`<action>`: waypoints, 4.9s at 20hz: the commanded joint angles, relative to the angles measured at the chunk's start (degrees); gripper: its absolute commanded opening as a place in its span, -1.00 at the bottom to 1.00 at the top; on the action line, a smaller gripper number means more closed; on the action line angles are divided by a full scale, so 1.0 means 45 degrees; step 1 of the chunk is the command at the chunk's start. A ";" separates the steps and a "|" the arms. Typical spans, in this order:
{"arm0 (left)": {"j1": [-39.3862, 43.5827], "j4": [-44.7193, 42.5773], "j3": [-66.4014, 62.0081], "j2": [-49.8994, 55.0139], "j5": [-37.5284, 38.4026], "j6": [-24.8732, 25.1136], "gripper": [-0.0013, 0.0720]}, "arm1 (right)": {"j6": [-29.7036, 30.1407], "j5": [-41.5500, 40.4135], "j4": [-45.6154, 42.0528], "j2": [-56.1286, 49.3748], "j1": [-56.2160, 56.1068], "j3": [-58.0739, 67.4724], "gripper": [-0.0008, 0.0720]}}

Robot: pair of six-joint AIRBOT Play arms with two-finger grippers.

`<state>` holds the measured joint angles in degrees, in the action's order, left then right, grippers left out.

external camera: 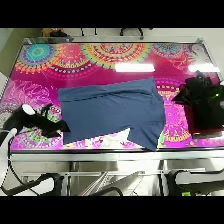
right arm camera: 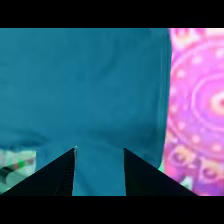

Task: Fold the shirts.

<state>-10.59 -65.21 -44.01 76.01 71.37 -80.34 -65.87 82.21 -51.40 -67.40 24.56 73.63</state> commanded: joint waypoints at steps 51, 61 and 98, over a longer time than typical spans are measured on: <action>-0.1656 0.0748 -0.1875 0.1608 0.0189 0.1943 -0.93 | 0.1982 -0.3007 0.2924 0.1015 0.0253 -0.8913 -0.03; -0.1651 0.0729 -0.1875 0.1603 0.0573 0.1943 -0.93 | 0.2749 -0.1622 0.3585 0.1307 -0.1243 -0.8903 -0.92; -0.0831 0.0767 -1.6325 0.8772 0.3905 -0.0296 0.88 | 0.3662 -0.3599 0.3196 -0.5183 -0.2438 0.4425 0.84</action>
<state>-14.22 -61.84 -111.50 114.45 84.40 -80.20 -48.34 65.19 -29.82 -92.49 12.21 92.03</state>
